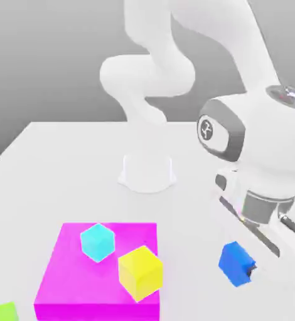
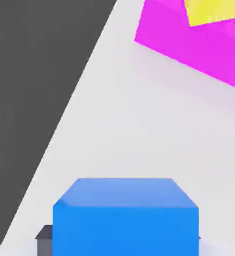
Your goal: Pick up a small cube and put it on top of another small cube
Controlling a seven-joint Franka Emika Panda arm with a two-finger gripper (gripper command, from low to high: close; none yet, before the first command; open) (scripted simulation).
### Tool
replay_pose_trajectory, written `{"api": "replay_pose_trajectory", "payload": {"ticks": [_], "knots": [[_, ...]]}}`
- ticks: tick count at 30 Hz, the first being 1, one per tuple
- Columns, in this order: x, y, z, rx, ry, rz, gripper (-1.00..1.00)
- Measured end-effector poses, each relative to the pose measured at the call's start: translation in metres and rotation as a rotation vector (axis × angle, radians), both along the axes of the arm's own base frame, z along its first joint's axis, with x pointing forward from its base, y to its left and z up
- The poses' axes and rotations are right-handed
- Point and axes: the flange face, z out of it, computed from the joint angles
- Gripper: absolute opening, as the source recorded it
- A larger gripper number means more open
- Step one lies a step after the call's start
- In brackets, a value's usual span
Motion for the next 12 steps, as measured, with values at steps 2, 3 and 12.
{"api": "replay_pose_trajectory", "payload": {"ticks": [2, 3, 12], "knots": [[0.001, -0.04, 0.018, 0.009, -0.013, -0.186, -1.0], [0.001, -0.064, 0.027, 0.018, -0.02, -0.289, -1.0], [-0.01, -0.133, 0.009, 0.071, -0.048, -0.675, 1.0]]}}
